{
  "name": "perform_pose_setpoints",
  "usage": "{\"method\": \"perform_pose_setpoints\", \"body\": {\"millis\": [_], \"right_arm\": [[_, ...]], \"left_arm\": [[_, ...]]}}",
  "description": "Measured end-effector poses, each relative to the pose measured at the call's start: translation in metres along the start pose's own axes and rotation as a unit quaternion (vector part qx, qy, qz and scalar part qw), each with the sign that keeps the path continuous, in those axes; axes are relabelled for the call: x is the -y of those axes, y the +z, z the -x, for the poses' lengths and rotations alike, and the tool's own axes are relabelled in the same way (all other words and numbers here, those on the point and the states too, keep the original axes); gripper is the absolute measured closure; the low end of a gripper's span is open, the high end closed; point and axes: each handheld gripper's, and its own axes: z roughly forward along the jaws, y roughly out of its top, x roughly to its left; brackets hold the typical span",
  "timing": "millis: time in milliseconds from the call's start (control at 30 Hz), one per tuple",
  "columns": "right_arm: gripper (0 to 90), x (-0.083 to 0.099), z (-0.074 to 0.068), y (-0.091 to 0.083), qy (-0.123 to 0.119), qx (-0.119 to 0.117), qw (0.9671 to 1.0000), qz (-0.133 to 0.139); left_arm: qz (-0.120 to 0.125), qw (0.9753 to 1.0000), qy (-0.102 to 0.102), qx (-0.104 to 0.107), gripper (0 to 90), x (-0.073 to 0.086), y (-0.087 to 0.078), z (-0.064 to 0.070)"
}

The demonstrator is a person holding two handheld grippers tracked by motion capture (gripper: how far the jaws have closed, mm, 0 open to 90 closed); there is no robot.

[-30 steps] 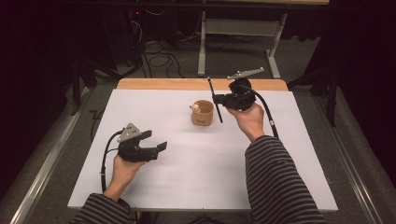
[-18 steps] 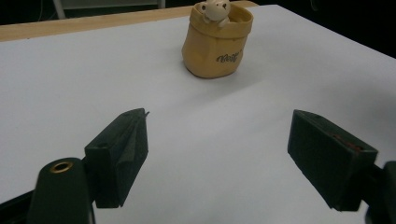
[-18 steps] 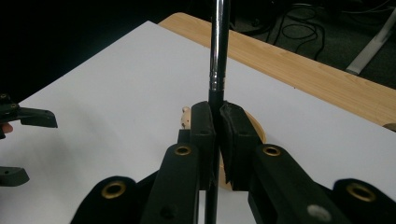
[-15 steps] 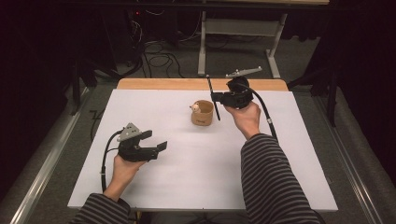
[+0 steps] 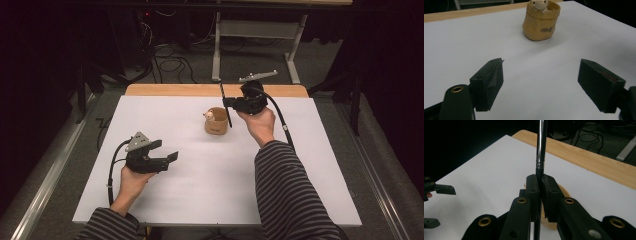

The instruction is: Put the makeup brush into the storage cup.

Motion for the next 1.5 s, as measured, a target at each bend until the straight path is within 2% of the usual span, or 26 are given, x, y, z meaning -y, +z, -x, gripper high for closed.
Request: {"method": "perform_pose_setpoints", "body": {"millis": [267, 700, 1167, 1500], "right_arm": [[85.9, -0.007, 0.000, 0.004, 0.002, 0.007, 1.0000, 0.007], [85.9, -0.014, -0.002, 0.015, -0.004, 0.000, 0.9999, 0.013], [85.9, -0.015, 0.005, 0.029, -0.004, 0.023, 0.9996, 0.015], [85.9, -0.015, 0.008, 0.037, -0.008, 0.027, 0.9996, 0.010]], "left_arm": [[0.001, 1.0000, -0.001, 0.003, 21.0, 0.000, -0.002, 0.001], [0.000, 1.0000, -0.003, -0.008, 20.4, 0.005, -0.011, 0.001], [0.001, 0.9998, -0.013, -0.014, 19.8, 0.009, -0.018, 0.000], [0.003, 0.9994, -0.022, -0.028, 19.5, 0.015, -0.029, -0.001]]}}
